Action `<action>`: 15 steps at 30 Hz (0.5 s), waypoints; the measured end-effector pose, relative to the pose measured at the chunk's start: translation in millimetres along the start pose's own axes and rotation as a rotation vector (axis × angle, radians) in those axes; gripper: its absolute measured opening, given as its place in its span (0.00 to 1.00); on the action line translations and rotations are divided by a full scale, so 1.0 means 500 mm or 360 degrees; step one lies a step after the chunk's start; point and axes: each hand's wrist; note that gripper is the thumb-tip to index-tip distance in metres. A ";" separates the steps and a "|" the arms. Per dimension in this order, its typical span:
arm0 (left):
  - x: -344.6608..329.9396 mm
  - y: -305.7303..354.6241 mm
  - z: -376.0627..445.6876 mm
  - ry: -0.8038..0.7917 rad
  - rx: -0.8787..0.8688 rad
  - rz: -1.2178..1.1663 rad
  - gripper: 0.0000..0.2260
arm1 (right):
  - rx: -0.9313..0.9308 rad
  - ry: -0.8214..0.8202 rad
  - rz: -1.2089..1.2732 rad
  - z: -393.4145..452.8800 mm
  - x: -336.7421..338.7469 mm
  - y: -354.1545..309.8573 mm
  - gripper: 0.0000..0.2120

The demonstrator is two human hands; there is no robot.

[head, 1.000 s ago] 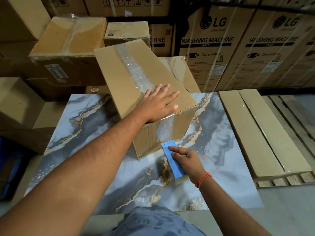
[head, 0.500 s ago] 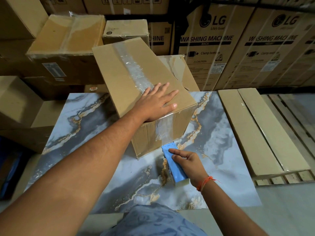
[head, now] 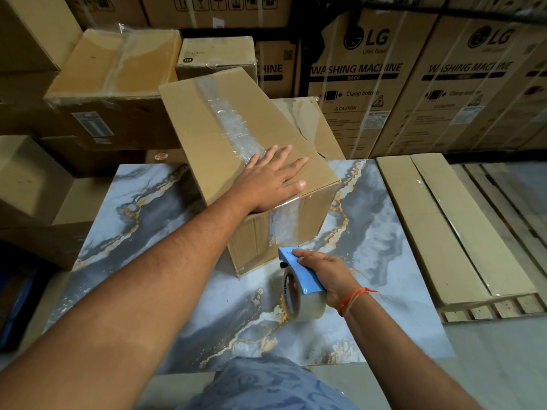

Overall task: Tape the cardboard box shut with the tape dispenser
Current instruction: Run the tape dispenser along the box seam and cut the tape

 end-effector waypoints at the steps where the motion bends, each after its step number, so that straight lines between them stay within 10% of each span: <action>1: 0.000 0.000 0.000 0.0000 0.0002 0.0001 0.29 | -0.0026 0.0005 0.0027 0.002 -0.002 -0.003 0.11; 15: 0.004 0.003 -0.007 -0.0011 0.0000 -0.0033 0.28 | -0.0511 -0.0145 0.0251 0.060 0.010 -0.015 0.21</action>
Point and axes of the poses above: each hand's wrist, its own z-axis towards the middle knuckle, its own x-axis out of the back of the hand, y = z × x, and after that the axes turned 12 degrees about x, right-handed
